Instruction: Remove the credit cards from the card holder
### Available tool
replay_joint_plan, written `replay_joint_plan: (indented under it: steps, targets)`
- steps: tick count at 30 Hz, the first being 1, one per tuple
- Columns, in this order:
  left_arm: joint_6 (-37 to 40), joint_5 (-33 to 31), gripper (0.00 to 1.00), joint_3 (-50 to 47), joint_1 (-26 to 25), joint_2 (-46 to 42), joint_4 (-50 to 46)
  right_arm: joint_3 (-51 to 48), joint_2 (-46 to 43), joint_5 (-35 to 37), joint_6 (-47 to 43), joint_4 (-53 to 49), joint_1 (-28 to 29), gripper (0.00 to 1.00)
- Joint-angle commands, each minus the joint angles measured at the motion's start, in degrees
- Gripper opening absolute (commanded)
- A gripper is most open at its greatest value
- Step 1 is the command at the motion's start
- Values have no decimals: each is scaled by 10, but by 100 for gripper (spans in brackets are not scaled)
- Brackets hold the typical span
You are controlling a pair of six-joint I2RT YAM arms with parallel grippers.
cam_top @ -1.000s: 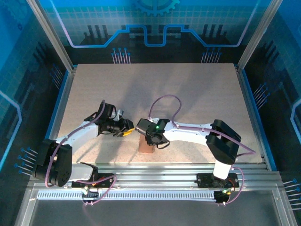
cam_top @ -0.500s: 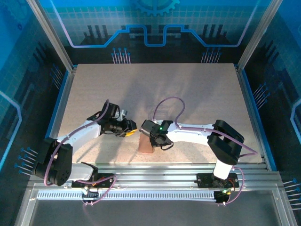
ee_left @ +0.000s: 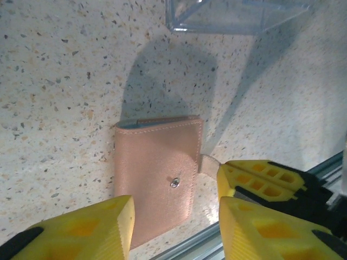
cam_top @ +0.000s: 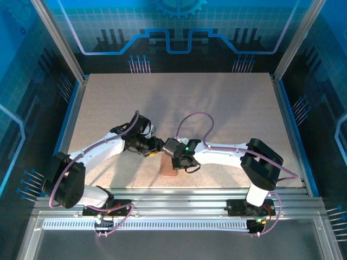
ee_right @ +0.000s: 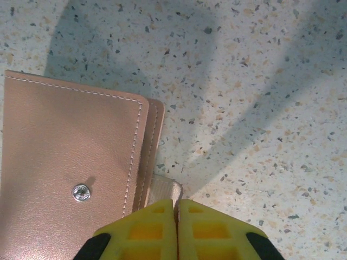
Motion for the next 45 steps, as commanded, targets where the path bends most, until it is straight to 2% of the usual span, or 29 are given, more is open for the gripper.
replay_joint_plan:
  steps: [1,12,21,28,34,37,45]
  targets:
    - [22,-54,48,28,-28,14,-57,-11,-17,-4,-4,12,-7,2]
    - [44,-170,67,103,-123,90,-144,-32,-20,-31,7,40,-13,0]
    - [45,-195,79,148,-166,133,-170,-84,-40,-54,31,85,-32,0]
    - [4,-170,80,128,-171,135,-130,-154,-67,-90,54,157,-58,0]
    - [-22,-140,80,110,-172,140,-95,-223,-83,-141,71,268,-81,0]
    - [-22,-155,81,113,-176,148,-104,-250,-83,-164,77,323,-87,0]
    - [-4,-225,85,148,-190,178,-173,-262,-85,-170,82,338,-91,0]
